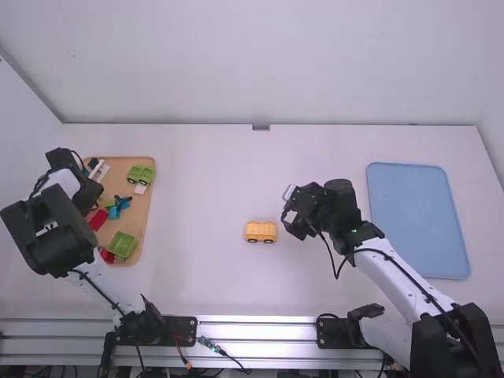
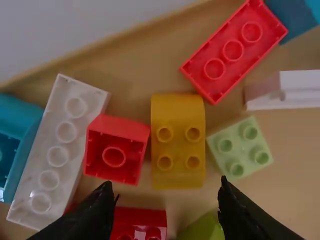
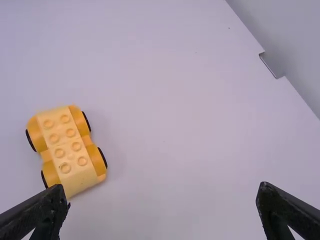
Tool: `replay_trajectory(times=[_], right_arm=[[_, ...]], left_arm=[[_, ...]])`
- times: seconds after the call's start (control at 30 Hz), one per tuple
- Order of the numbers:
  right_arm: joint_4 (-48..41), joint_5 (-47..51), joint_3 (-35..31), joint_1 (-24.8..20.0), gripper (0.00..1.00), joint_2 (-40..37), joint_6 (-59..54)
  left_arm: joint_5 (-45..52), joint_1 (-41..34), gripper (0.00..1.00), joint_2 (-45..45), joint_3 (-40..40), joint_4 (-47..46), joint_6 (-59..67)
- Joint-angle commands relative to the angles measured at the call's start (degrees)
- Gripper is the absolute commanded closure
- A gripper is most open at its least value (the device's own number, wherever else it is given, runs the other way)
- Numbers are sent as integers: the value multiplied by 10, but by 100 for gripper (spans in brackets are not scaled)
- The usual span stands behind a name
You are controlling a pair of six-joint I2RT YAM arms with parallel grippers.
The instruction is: Assemble lego blocks to make yellow taxi
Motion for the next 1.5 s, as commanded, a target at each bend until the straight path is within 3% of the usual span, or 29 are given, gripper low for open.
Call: replay_trajectory(times=[0.0,0.13,0.33,0.77,0.83,0.87,1.0,1.47], right_arm=[[-2,13,-6,0,1,-9,2],[-3,24,-6,0,1,-9,3],[-3,22,-6,1,1,-9,3],[-5,22,-6,1,1,-9,3],[-5,22,-6,0,1,-9,3],[-5,22,-6,0,1,-9,3],[-5,22,-6,0,1,-9,4],[-5,22,-6,0,1,-9,3]], left_arm=[[2,-1,50,10,6,-4,3],[2,-1,51,10,6,-10,3],[0,-1,40,11,18,-35,5],[7,-2,26,11,34,-52,20],[7,-1,27,11,34,-48,20],[18,-1,32,11,34,-46,24],[52,-1,40,16,34,-40,28],[30,-1,46,65,34,-16,29]])
